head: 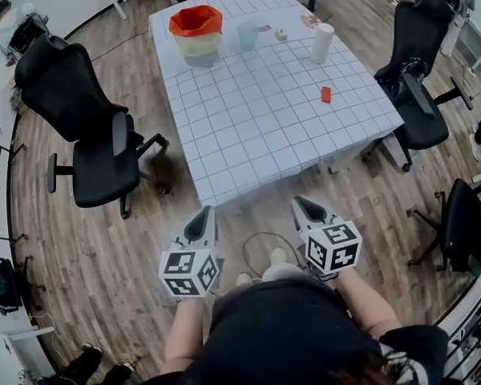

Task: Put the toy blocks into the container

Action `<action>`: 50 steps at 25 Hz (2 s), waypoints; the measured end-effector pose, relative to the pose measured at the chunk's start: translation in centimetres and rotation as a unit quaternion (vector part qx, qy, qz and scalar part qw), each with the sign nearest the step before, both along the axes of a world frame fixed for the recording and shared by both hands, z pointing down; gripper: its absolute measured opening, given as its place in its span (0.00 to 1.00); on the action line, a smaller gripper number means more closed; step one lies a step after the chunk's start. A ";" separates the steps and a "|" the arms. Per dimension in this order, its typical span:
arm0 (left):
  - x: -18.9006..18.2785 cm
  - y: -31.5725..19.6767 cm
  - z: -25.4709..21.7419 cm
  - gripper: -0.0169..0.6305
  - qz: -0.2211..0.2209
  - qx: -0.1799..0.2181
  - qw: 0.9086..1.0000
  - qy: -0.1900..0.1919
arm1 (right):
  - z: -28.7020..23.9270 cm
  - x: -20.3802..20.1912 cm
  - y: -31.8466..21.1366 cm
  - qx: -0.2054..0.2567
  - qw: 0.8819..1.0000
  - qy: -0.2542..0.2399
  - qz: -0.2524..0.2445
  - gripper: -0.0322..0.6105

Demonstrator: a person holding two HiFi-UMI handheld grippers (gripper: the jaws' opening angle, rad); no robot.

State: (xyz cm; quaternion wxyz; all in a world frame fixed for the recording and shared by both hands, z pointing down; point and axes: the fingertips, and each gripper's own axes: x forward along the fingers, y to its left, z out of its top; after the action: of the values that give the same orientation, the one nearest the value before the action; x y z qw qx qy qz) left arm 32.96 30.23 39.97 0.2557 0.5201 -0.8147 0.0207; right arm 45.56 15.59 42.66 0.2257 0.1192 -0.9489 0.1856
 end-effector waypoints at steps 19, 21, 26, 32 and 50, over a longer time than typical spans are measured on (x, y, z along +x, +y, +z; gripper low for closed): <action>-8.2 -6.3 -0.7 0.07 0.042 -0.019 0.999 -0.028 | -0.3 -7.0 -5.2 -0.017 1.000 -0.005 0.015 0.21; -10.1 -6.5 -0.9 0.07 0.059 -0.018 0.998 -0.023 | -0.7 -8.6 -5.3 -0.016 0.999 -0.007 0.029 0.21; -14.2 -7.6 -1.0 0.07 0.099 -0.011 0.995 -0.021 | -1.2 -12.4 -6.1 -0.011 0.998 -0.007 0.067 0.22; -17.8 -8.5 -0.7 0.07 0.144 -0.009 0.989 -0.016 | -1.5 -15.3 -6.0 0.004 0.995 0.004 0.099 0.23; -20.2 -18.6 -0.8 0.07 0.144 0.003 0.989 -0.023 | -1.2 -14.7 -23.2 0.042 0.983 0.034 0.177 0.30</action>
State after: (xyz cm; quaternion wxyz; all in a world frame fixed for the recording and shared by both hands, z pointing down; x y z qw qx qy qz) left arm 12.72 11.59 39.19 0.2295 0.6319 -0.7372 0.0673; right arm 30.89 -7.63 41.50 0.2160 0.3011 -0.9115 0.1785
